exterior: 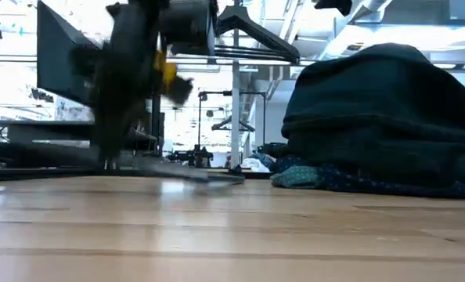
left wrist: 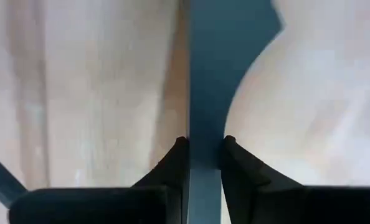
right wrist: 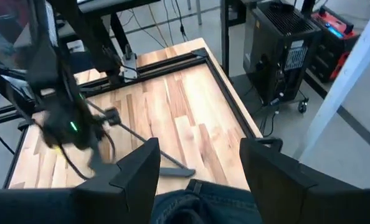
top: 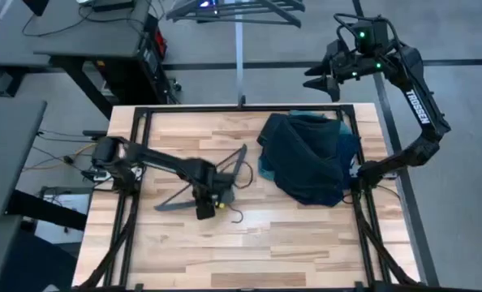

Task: Hang clothes
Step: Hang the gray hanger on the rack

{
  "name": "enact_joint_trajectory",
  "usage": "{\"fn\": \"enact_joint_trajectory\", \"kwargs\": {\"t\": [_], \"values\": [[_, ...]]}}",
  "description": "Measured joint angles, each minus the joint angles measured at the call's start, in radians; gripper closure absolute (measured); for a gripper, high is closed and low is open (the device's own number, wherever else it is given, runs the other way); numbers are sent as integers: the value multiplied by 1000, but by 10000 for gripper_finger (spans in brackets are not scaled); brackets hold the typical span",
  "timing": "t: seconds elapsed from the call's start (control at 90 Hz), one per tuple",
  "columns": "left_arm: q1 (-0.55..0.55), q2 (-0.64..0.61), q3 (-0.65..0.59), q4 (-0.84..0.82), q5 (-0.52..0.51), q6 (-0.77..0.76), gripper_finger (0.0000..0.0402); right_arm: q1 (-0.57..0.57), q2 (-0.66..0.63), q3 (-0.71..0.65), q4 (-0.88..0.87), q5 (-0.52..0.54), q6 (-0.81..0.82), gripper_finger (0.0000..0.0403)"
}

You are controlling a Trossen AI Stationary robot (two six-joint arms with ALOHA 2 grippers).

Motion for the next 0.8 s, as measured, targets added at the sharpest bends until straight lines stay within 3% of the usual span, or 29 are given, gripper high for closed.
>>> {"fn": "enact_joint_trajectory", "kwargs": {"t": [0.156,0.289,0.356,0.444,0.644,0.8], "values": [[103,-127,85,-85,221,-49,386,-5,1,0,-4,0,1,195],[201,-249,159,-63,388,-91,400,11,6,0,-12,-2,-25,195],[245,-300,196,-17,421,-91,397,26,6,0,-14,-5,-69,195],[304,-358,225,-5,383,-92,399,38,6,0,-14,-8,-85,195],[344,-408,234,-30,61,-97,401,35,6,0,-44,-7,-85,195],[345,-380,233,-57,29,-91,400,30,6,0,-47,-8,-80,195]]}}
